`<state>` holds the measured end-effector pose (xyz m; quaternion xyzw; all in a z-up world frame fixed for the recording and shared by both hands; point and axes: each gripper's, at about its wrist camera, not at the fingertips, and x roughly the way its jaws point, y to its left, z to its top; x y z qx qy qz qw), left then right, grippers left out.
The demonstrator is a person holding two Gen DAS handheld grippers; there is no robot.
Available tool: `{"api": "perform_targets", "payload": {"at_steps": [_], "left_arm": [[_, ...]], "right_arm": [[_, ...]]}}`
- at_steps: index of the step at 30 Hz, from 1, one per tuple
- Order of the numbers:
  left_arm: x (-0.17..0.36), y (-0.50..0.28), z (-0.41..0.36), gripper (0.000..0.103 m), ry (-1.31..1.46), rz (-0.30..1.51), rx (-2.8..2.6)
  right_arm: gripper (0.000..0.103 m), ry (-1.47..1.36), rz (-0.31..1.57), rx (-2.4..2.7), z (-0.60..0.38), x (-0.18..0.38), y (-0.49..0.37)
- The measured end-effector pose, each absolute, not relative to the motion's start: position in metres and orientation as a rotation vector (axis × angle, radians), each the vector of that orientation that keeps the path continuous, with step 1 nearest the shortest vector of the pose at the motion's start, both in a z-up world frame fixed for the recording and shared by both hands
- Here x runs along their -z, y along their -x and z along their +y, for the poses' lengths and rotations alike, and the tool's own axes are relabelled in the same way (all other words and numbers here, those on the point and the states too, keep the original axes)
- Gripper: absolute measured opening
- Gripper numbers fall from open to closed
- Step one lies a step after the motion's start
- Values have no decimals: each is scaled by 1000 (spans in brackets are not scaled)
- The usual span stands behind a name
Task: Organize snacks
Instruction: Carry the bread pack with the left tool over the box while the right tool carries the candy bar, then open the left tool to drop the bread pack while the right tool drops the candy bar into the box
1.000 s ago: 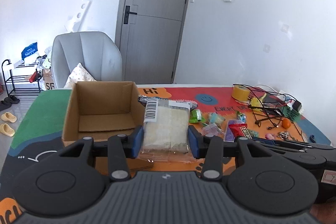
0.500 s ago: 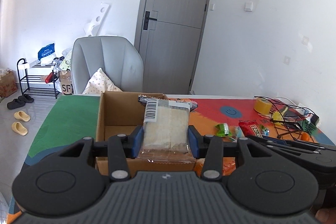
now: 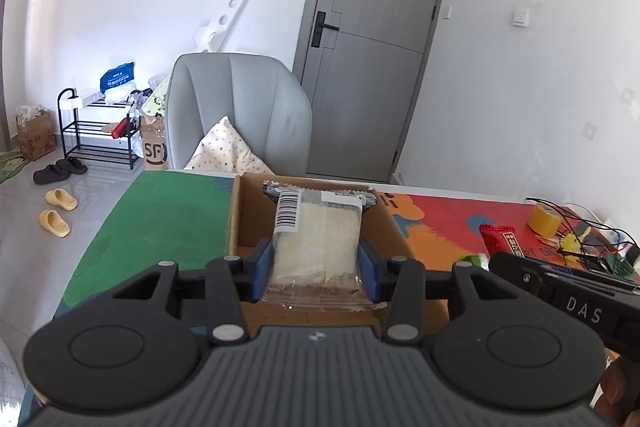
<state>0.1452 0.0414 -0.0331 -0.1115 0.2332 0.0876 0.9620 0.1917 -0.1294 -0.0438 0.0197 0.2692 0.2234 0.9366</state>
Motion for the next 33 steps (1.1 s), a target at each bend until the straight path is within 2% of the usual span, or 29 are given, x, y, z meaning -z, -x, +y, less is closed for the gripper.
{"api": "perform_targets", "payload": {"at_steps": [7,9,15,20,22,24,27,31,33], "left_arm": [[46,-154,56,44,252,524,-181],[43,-149,58,48,236,501,-198],[36,-139,64,50,246,496,-195],[35,-134,74,63,264,487,-245],[35,-132,76,72,266,484,-269],[35,-130,76,78,269,478,-285],[33,-128,72,88,267,467,-303],[34,-124,63,93,254,467,-320],[35,-123,59,94,252,471,-316]], "right_arm": [[22,-40,573,-492,-105,48,-206],[22,-40,578,-499,-98,50,-208],[22,-51,591,-519,-84,55,-213],[24,-58,589,-535,-77,54,-214],[28,-64,600,-550,-76,52,-214],[41,-76,595,-555,-78,50,-211],[53,-79,587,-535,-81,49,-205],[65,-94,580,-507,-91,50,-197],[75,-101,578,-491,-98,51,-194]]}}
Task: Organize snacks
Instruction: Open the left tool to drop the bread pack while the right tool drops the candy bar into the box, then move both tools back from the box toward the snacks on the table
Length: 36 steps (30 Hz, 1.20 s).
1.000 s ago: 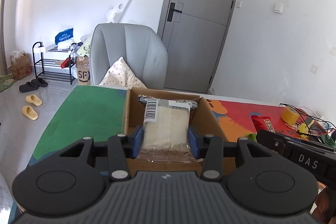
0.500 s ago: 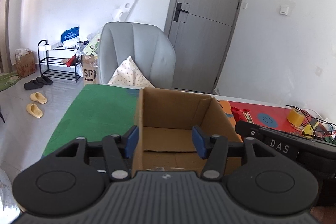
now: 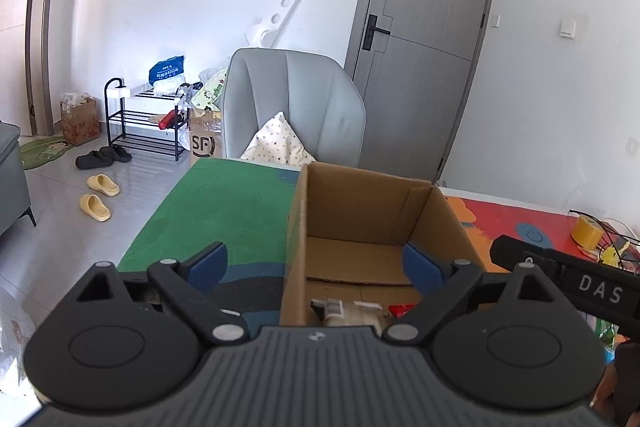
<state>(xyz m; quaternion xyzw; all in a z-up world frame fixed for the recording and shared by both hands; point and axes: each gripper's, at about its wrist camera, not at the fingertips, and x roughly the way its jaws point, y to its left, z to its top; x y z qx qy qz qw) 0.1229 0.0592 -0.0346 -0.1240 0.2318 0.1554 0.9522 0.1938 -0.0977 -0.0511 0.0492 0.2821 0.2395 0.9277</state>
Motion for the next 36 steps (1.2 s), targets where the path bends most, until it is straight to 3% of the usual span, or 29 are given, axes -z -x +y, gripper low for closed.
{"api": "perform_targets", "payload": {"at_steps": [6,11,36], "left_arm": [[31,-115,49,97,256,436,-307],[27,-111,42,100,260,407,-311],[31,-119,-46,100,202,463,-100]], "right_arm": [[95,-103,556,-453,-115,49,-183],[103,-109,546,-417,-131,47,-177],[103,-138,550,-249,-229,50,-157]]}}
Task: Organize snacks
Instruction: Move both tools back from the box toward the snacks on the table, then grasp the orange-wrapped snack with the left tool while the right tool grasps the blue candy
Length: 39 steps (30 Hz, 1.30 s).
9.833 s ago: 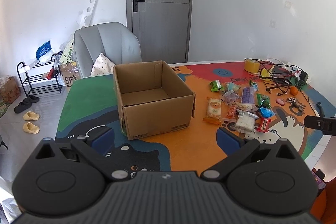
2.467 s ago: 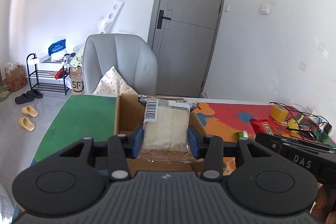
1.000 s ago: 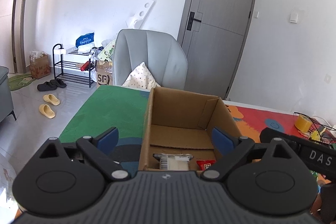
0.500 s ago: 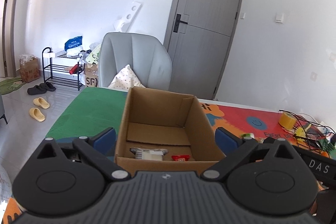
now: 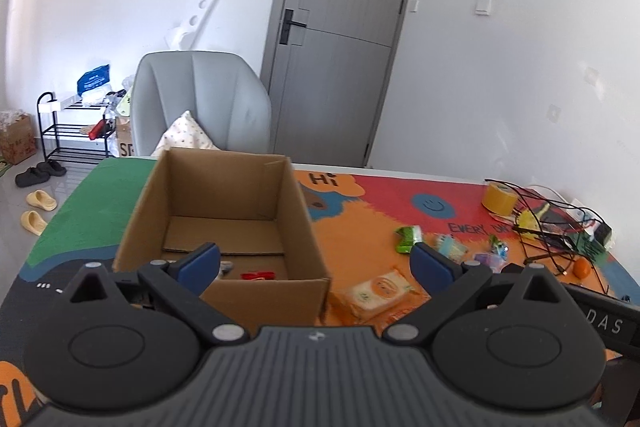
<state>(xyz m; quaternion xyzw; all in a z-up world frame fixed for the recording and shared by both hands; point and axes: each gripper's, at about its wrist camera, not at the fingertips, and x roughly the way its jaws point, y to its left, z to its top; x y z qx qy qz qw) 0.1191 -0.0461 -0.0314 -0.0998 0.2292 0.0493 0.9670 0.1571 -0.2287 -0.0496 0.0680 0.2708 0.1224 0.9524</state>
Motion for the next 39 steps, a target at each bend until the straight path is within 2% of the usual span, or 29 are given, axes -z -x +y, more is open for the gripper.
{"api": "perform_targets", "payload": {"at_steps": [19,28,31,39], "left_arm": [[50,-148,-113,100,98,526,19],[69,-167,-130,98,62,568,63],[76,-174,-134,93,55,579,72],[96,-195,-139,68,54,645,79]], "right_arm": [[103,-180,580,-116,-302,68,-161],[99,-188,620,-82,-315,83,-169],[96,-183,642,-70,-318,90,-175],[84,-161,700,-57,-319,109,-190]]}}
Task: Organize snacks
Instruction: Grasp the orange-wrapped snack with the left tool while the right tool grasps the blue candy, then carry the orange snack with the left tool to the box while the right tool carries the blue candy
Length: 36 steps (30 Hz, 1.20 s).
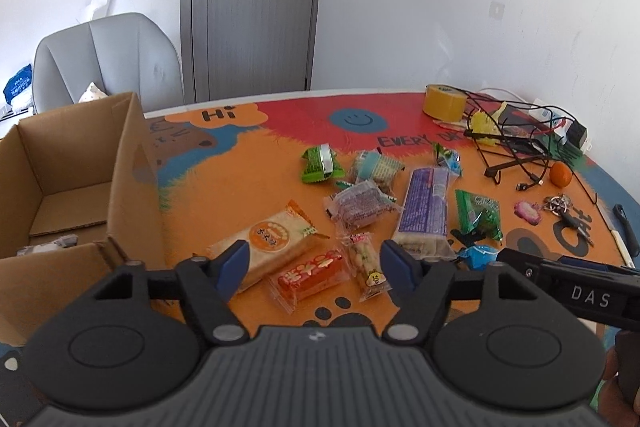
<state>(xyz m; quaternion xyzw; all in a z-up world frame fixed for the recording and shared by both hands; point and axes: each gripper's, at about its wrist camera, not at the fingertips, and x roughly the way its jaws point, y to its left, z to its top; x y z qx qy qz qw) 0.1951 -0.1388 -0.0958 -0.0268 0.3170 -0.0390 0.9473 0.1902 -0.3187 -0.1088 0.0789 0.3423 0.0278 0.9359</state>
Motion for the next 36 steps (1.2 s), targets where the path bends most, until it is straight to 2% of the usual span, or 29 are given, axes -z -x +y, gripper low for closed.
{"api": "perform_targets", "payload": {"at_steps": [9,13,16,18,19,21,23,25,36], "left_arm": [[118,-218,-138,55,63,707,72],[128,-227,-139,53,65,739,71],[137,-231,-138,53,65,764,67],[138,-229,-141,53,39,751,59],[138,-228,-142,50,34,748,57],[138,-228,-144,27,23,746,56],[137,-227,-145,19,25,748,62],[136,-227,-144,19,35,754,75],[118,-209,-144,18,64,698,128]], "right_arm": [[77,-152,742,-76,-315,124,-208],[74,-136,760,-76,-312,130,-215],[70,-122,775,-73,-308,136,-220],[63,-103,773,-62,-305,138,-222],[60,-88,769,-53,-303,138,-223],[48,-68,762,-30,-300,138,-224],[40,-64,758,-18,-299,138,-224],[33,-65,754,-10,-300,138,-224],[32,-87,737,47,-306,127,-201]]}}
